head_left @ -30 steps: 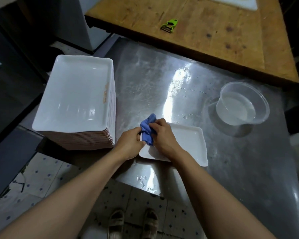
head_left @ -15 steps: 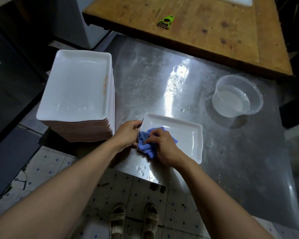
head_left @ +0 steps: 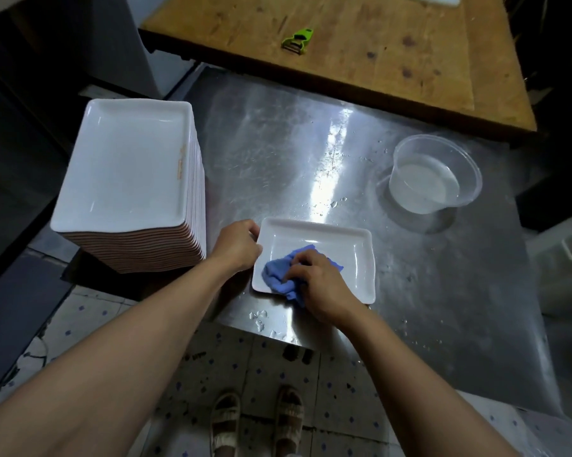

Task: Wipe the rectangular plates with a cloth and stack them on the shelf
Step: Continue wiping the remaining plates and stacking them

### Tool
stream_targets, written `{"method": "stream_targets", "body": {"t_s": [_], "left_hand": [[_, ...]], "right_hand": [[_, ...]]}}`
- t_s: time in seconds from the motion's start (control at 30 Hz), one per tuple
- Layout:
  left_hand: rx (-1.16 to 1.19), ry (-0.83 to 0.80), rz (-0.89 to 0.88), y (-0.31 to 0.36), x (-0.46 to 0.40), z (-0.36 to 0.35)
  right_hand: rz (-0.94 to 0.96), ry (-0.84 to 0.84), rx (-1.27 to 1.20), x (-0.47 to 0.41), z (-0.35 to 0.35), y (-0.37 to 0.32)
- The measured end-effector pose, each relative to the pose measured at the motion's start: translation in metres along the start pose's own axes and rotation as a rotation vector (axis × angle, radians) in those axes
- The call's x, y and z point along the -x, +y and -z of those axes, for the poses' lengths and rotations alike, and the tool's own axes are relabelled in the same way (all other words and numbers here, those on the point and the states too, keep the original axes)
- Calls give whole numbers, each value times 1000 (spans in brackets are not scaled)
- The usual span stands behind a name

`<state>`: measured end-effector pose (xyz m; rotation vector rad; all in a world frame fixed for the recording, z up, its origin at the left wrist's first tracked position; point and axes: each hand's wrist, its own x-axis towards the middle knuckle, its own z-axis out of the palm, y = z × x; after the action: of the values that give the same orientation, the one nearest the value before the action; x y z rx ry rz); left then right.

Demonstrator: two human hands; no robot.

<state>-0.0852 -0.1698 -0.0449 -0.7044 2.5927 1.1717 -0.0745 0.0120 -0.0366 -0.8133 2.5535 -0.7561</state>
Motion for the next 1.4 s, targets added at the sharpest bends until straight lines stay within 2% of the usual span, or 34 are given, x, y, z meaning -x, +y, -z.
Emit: {"method": "stream_targets", "body": {"t_s": [0.27,0.37,0.47,0.67,0.87,1.1,1.4], "left_hand": [[-62,38,-59,-1,0,-7],[-98,39,-78,0,1,-8],[-132,51,-89,-1,1,-9],[-189,44,-123,1,1,-8],[-215,66,-98,2,1,-10],[-201,62,-18,8,2,-12],[-268,101,31,13,8,-18]], "right_hand": [[-194,40,142,23,31,43],[-140,18,91,10,22,25],[-64,67,54,-16,2,7],[-37,151,208,-46,-7,3],[-256,293,416,-9,33,48],[-320,133,490,12,44,59],[-271,-9,352,64,45,38]]}}
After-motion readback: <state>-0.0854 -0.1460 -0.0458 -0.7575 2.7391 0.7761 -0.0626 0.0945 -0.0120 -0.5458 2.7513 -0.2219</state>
